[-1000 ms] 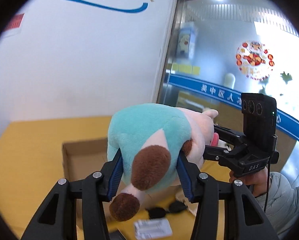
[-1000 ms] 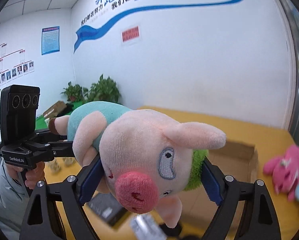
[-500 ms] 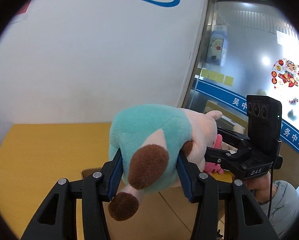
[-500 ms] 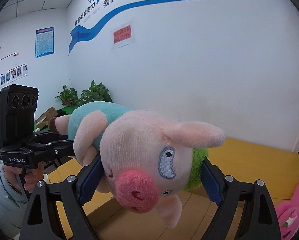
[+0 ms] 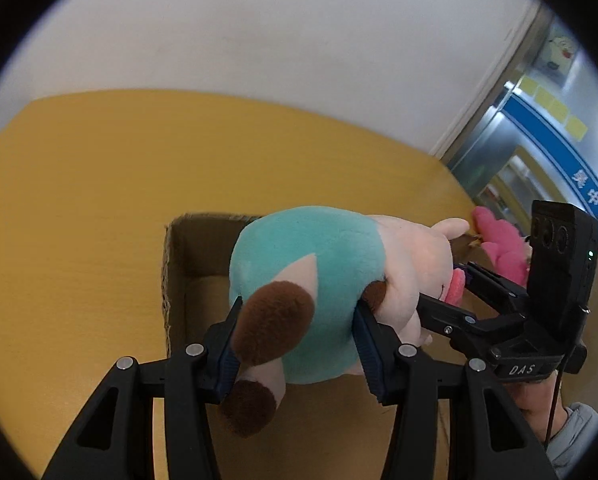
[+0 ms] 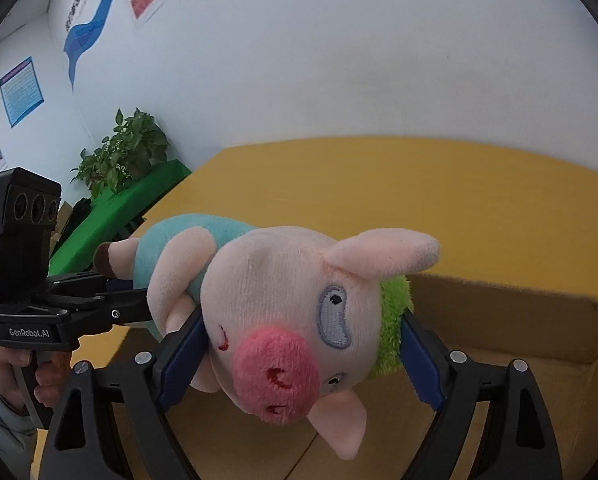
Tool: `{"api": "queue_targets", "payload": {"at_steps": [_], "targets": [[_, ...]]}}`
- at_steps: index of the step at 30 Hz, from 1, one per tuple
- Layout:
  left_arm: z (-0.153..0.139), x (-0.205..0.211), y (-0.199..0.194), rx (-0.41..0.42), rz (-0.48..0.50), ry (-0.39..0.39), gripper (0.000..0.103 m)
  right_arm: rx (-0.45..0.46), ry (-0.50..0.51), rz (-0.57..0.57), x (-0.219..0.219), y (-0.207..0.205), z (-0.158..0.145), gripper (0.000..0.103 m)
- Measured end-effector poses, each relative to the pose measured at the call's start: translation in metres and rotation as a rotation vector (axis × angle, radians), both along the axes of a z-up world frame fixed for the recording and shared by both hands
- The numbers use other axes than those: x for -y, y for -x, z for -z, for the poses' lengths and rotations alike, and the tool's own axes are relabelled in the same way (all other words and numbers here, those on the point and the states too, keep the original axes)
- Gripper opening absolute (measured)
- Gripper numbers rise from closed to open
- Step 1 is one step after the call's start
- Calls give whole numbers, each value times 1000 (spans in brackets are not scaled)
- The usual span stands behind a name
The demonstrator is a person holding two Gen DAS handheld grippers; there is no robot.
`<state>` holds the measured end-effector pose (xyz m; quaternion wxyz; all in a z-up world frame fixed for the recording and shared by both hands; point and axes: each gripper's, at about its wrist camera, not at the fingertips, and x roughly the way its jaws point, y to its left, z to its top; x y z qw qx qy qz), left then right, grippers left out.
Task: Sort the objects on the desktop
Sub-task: 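Lift the pig plush with the right gripper and carry it over the box, then lower the pig plush into the box and open the right gripper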
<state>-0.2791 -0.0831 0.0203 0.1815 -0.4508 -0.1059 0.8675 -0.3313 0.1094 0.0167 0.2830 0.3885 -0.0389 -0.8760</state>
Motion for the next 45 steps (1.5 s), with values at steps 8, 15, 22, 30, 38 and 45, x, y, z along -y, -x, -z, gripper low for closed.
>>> {"api": "queue_targets", "payload": {"at_steps": [8,15,22,30,38,45], "targets": [[13,-3,0,49,-37,94,51,22,-9,-1,13,2,46,94],[7,5,-2,-33,-92,127,48,-64,-58,-25,32,-12,37,95],[6,0,-1,-10,-85,161,48,-67,-105,-9,28,-8,42,103],[-45,35,-47,-118,-183,85,58,-8,-184,-24,25,-23,17,103],[-98,25,-145,-307,-113,135,65,-261,-205,55,6,-131,-87,103],[-133,-32,-247,-520,-66,199,80,-322,-251,103,-27,-243,-116,103]]}}
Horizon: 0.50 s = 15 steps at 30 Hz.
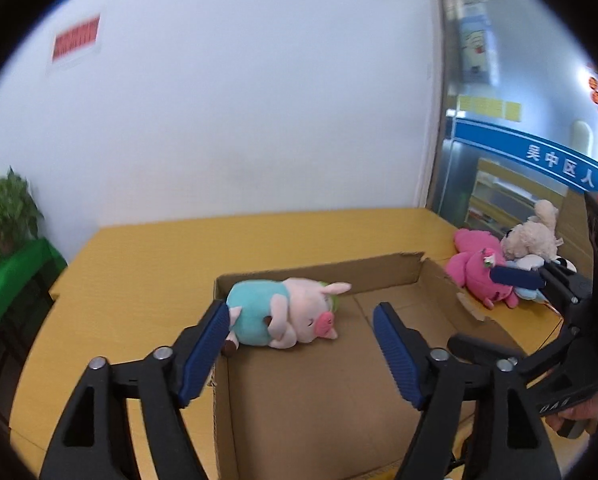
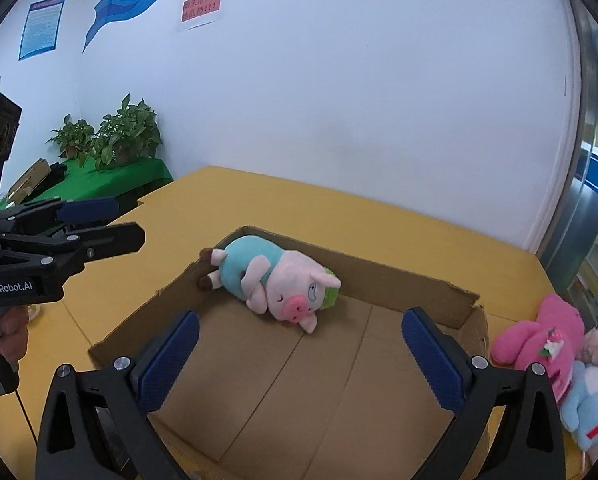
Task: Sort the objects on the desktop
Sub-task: 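Lower the pig plush into the box and open the right gripper, then move the right gripper over the clear phone case with white frame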
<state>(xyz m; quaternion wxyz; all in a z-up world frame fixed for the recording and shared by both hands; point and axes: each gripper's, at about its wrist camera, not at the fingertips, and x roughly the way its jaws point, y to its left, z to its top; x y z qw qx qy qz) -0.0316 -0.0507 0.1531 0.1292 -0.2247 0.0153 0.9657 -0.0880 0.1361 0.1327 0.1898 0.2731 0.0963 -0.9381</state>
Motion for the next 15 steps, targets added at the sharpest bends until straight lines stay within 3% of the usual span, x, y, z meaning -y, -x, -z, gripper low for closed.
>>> {"api": "queue_targets", "payload": {"at_steps": [2,5,10,15], "targets": [[-7,-11,-37,-63,-4,9,80,-27,-33,53,-10,-28,1,103],[-9,-26,-81,-89,30,-15,80,-80,-72,159,-27,-72,10,103],[12,-61,-110,-81,44,-4,80,-78,15,198,-59,-133,18,103],[27,-74,-127,-82,44,1,80,-66,55,209,-78,-157,20,103]]}}
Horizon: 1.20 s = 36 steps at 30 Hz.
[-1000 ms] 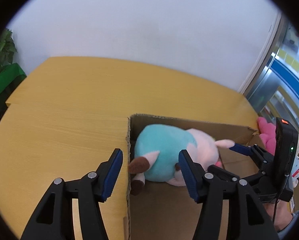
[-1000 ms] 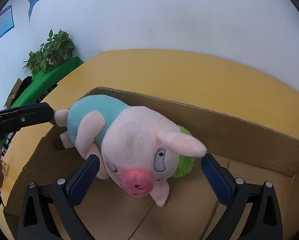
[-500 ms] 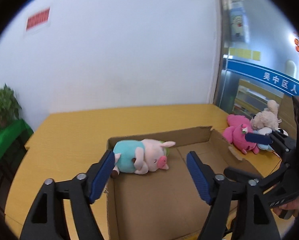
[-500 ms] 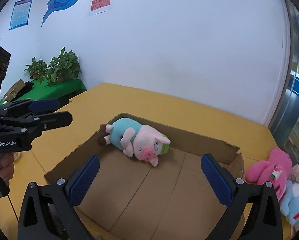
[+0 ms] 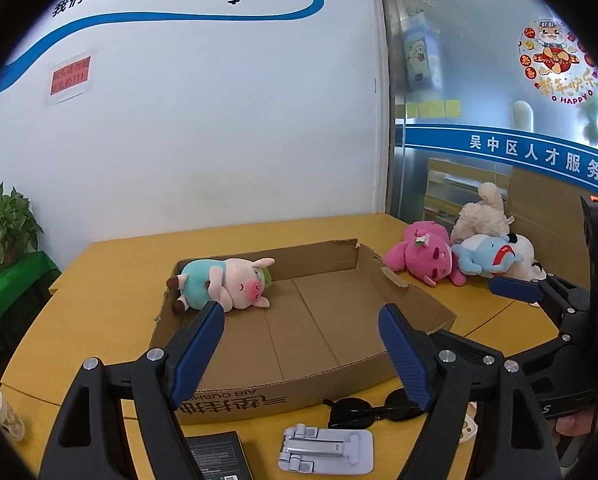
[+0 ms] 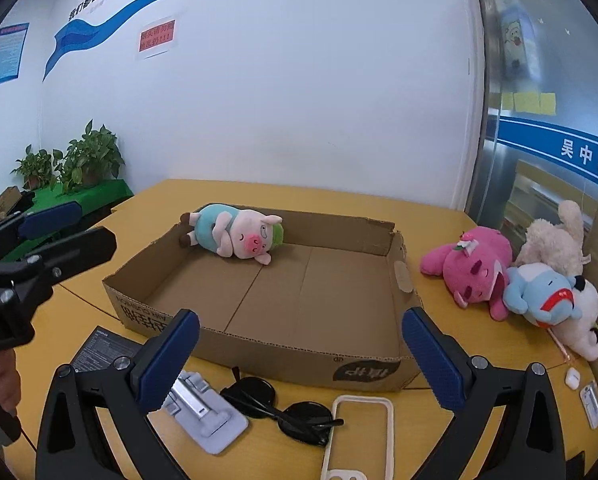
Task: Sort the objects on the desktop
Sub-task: 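Move the right gripper over the clear phone case with white frame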
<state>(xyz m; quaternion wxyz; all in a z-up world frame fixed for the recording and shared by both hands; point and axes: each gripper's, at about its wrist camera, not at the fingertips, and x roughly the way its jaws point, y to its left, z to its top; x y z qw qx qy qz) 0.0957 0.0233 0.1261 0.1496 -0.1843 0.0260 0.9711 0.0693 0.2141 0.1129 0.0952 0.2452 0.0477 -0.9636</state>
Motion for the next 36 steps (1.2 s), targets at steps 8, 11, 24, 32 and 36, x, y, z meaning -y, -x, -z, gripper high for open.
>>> {"api": "queue_targets", "payload": {"at_steps": [8,11,24,32,36], "targets": [[8,4,-2,13,-68,-17,80,8,2,-14,-2,-8,5,103],[11,9,1,24,-94,-18,80,11,5,-17,1,-9,8,103],[32,29,2,100,-90,-29,80,51,11,-32,17,-4,29,103],[40,34,5,112,-89,-36,80,74,5,-21,14,-6,38,103],[36,29,2,99,-72,-26,80,75,22,-16,11,-5,38,103]]}}
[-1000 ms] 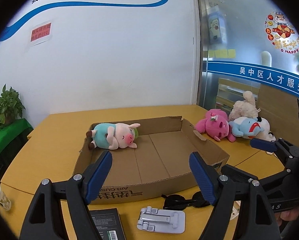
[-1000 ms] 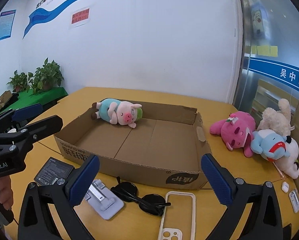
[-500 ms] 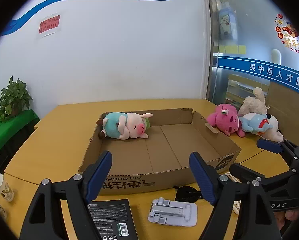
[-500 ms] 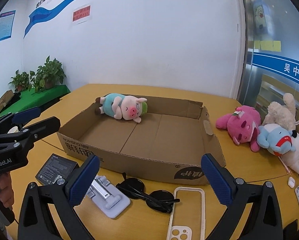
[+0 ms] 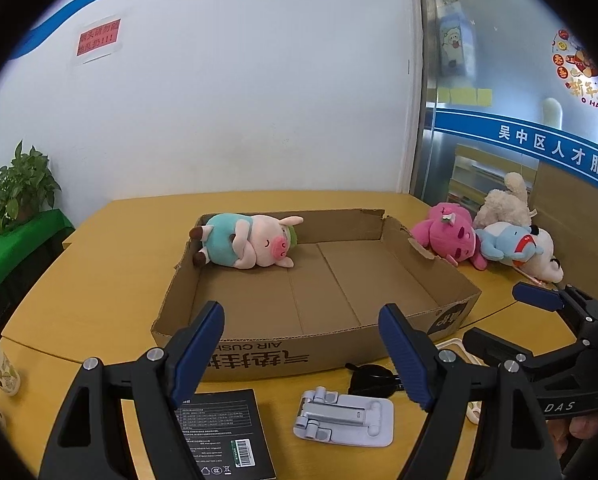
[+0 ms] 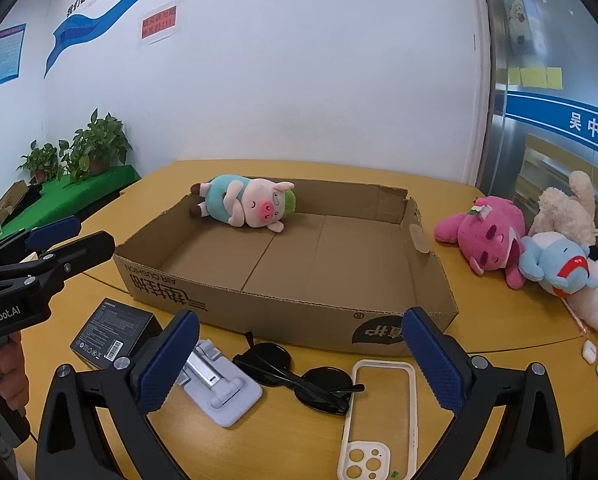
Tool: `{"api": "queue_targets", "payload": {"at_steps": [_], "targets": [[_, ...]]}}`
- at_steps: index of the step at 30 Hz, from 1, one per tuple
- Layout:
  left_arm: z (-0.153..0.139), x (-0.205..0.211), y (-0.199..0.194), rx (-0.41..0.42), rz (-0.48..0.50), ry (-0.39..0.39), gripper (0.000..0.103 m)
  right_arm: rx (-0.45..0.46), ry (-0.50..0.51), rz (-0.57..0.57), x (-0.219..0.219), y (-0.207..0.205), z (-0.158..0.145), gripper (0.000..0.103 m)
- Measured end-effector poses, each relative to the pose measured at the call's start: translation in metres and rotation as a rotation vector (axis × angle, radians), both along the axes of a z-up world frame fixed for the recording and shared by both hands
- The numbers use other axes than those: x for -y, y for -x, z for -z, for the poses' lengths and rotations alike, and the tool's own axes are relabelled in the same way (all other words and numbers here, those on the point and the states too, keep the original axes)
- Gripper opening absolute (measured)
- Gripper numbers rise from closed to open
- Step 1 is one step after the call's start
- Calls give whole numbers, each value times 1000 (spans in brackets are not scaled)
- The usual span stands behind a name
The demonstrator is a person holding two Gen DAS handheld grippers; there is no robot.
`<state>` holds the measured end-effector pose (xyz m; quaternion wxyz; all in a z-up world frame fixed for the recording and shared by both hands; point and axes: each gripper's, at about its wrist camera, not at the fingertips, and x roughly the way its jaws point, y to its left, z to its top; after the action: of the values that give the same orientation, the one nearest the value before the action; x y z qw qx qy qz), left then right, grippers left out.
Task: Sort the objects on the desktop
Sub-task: 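Move the right gripper over the clear phone case with white frame, then grasp the phone case frame with the right gripper and lift it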
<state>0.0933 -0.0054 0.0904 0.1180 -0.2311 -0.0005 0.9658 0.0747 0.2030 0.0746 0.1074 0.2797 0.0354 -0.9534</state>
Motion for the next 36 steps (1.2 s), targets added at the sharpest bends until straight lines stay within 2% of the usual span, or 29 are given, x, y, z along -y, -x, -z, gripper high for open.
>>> {"api": "queue_targets", "payload": {"at_steps": [4,10,14,18,25,27,28,29,30,33,36], "targets": [[0,-3,-2,7,15,-11,80,7,3,-2,-2,1,3,103],[24,-20,-2,92,70,-25,80,62,5,12,-24,-6,28,103],[51,-39,-3,194,133,-31,80,185,-46,45,-61,-12,71,103],[77,-55,-6,265,184,-16,80,291,-52,47,-89,-19,104,103],[90,-57,-12,317,209,-19,80,368,-140,61,-77,-10,135,102],[91,-54,-12,327,212,-27,80,379,-156,68,-73,-4,140,98],[92,-54,-12,331,211,-27,80,381,-129,66,-73,-2,139,93],[93,-53,-12,334,208,-28,80,392,-100,59,-75,1,139,84],[94,-53,-11,338,207,-31,80,403,-82,53,-76,3,139,79],[97,-54,-11,357,222,-54,80,405,-98,77,-79,4,138,78],[98,-61,-11,370,257,-61,80,415,-67,135,-99,-4,138,77]]}}
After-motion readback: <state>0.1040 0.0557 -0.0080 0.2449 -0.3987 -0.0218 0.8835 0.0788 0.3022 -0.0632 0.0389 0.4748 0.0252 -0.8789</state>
